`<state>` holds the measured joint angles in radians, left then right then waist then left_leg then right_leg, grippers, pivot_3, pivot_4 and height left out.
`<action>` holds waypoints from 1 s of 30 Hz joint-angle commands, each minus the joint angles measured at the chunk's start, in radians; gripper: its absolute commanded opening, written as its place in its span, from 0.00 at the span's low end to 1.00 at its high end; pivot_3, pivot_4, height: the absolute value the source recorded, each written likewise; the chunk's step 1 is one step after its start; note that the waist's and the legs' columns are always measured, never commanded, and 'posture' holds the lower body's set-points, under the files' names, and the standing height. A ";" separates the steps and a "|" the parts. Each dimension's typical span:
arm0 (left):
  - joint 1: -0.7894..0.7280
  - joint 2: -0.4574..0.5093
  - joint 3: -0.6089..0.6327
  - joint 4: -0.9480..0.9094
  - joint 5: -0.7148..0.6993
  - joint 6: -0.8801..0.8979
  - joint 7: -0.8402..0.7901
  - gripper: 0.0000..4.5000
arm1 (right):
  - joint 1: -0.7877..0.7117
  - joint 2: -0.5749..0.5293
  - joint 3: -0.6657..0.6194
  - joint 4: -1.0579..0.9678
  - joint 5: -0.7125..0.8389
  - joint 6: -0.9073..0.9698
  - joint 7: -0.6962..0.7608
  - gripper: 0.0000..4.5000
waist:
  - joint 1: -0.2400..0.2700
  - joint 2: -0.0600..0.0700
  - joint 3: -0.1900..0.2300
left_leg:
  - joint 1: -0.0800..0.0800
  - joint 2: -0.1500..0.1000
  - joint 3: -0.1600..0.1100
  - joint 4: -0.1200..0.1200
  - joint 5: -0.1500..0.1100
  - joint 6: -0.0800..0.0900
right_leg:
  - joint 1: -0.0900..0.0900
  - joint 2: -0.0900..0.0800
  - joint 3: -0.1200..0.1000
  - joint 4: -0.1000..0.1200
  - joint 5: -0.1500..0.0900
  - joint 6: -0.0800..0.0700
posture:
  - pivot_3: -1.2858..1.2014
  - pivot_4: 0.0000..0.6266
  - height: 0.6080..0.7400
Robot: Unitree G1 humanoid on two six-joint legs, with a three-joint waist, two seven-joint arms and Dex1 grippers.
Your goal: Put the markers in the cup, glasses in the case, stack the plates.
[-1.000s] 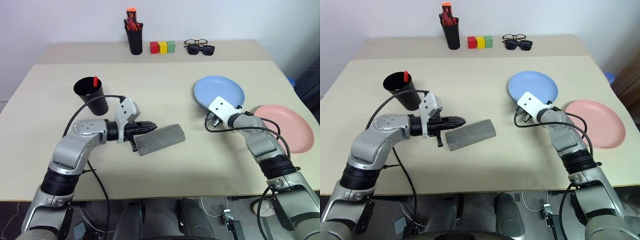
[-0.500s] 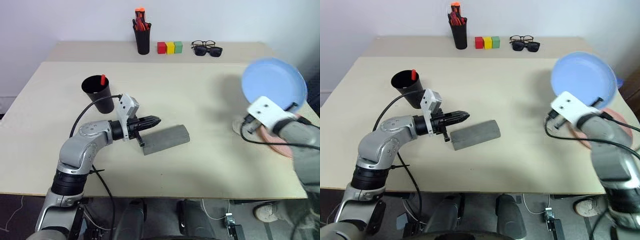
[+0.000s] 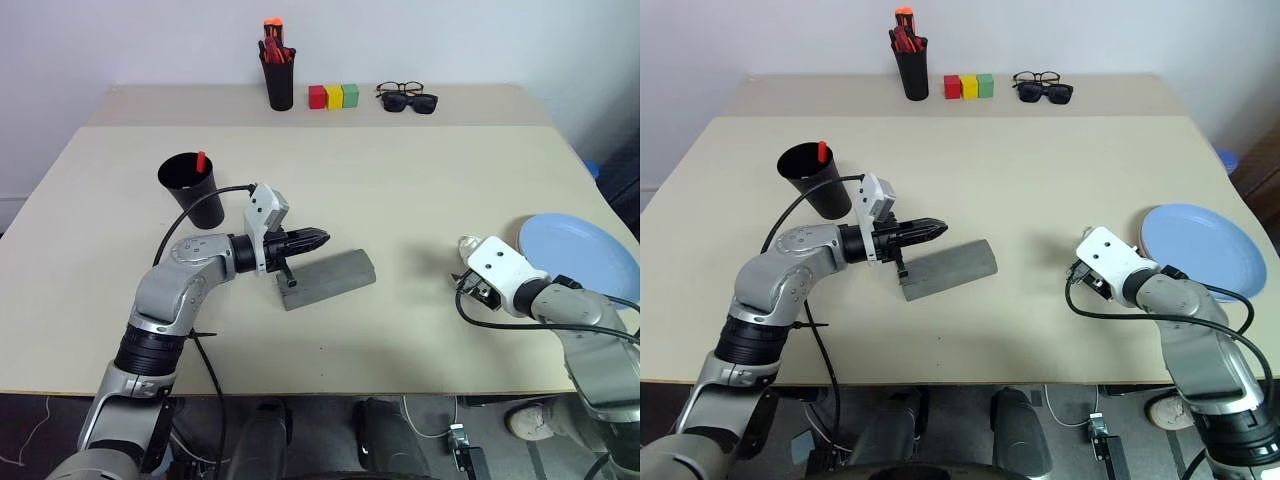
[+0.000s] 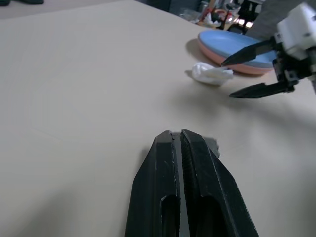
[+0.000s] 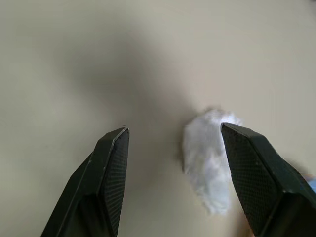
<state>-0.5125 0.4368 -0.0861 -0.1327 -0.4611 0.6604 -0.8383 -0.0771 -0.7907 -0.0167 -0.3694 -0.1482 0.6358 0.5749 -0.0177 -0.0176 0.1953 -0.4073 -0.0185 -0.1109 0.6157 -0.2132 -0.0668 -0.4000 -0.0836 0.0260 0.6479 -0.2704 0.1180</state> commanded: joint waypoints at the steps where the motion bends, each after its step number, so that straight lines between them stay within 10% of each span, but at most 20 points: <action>1: 0.017 0.013 0.027 -0.063 -0.017 -0.002 0.012 0.04 | -0.040 0.014 -0.006 0.065 -0.050 -0.059 -0.079 0.46 | 0.001 0.000 0.000 | 0.000 0.000 0.000 0.000 0.000 0.000 | 0.000 0.000 0.000 0.000 0.000 0.000 | 0.52 0.24 1.00; 5: 0.024 0.008 0.029 -0.070 -0.027 0.010 0.027 0.04 | -0.032 0.009 -0.026 0.047 -0.060 -0.079 -0.094 0.00 | 0.003 0.000 0.000 | 0.000 0.000 0.000 0.000 0.000 0.000 | 0.000 0.000 0.000 0.000 0.000 0.000 | 0.52 0.24 1.00; 15: 0.013 0.002 0.025 -0.015 -0.016 -0.021 0.015 0.04 | -0.011 -0.077 -0.184 -0.067 -0.160 0.077 -0.135 0.00 | 0.004 0.000 0.000 | 0.000 0.000 0.000 0.000 0.000 0.000 | 0.000 0.000 0.000 0.000 0.000 0.000 | 0.52 0.24 1.00; 20: 0.046 0.034 0.036 -0.016 0.014 -0.057 0.019 0.04 | 0.005 -0.138 -0.131 -0.071 -0.199 0.067 -0.102 0.41 | -0.002 0.000 0.000 | 0.000 0.000 0.000 0.000 0.000 0.000 | 0.000 0.000 0.000 0.000 0.000 0.000 | 0.52 0.24 1.00; 30: 0.356 0.133 0.245 -0.124 0.140 -0.285 0.176 0.04 | -0.150 0.149 -0.149 -0.044 0.139 -0.112 -0.020 0.41 | -0.022 0.001 0.000 | 0.000 0.002 -0.001 -0.001 0.000 0.000 | 0.000 0.001 0.000 0.000 0.000 0.000 | 0.52 0.24 1.00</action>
<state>-0.1769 0.5599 0.1050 -0.2088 -0.3320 0.4216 -0.6803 -0.2095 -0.6539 -0.1065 -0.4041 -0.0643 0.5513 0.5429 -0.0396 -0.0164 0.1953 -0.4070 -0.0176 -0.1113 0.6145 -0.2132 -0.0668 -0.4001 -0.0834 0.0260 0.6477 -0.2703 0.1175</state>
